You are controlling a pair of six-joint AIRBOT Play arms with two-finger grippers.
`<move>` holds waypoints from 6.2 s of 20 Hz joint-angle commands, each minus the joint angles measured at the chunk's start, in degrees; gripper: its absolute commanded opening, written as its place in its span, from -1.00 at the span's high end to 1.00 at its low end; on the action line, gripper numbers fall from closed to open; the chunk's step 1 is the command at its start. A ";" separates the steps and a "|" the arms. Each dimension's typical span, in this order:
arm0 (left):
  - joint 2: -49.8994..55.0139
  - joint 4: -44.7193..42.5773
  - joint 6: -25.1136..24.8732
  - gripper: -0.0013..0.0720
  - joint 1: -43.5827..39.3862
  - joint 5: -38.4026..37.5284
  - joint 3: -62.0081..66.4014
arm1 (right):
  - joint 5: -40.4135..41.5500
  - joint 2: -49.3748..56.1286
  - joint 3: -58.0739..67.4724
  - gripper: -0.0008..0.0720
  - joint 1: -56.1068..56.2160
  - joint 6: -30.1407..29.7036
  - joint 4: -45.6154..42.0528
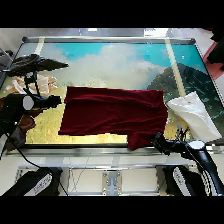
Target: Fold the shirts.
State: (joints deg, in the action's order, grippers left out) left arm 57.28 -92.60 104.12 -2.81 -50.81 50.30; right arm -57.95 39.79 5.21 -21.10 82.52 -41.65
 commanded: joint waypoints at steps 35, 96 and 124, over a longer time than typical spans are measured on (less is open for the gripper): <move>3.98 43.30 -18.08 -0.66 30.99 -10.10 -23.71 | 3.61 0.31 13.38 0.89 12.15 -5.88 4.66; 37.40 62.84 -30.71 -0.05 5.66 5.46 30.34 | -2.58 47.08 74.14 -0.28 6.67 -9.79 -11.30; 37.42 88.26 -53.16 -0.36 -1.90 6.36 33.68 | -11.74 69.83 74.49 -0.89 -2.47 -24.11 1.92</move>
State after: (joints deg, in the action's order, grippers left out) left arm 94.70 -4.27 51.07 -4.43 -44.73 83.92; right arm -67.66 108.92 79.75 -24.45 59.20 -39.94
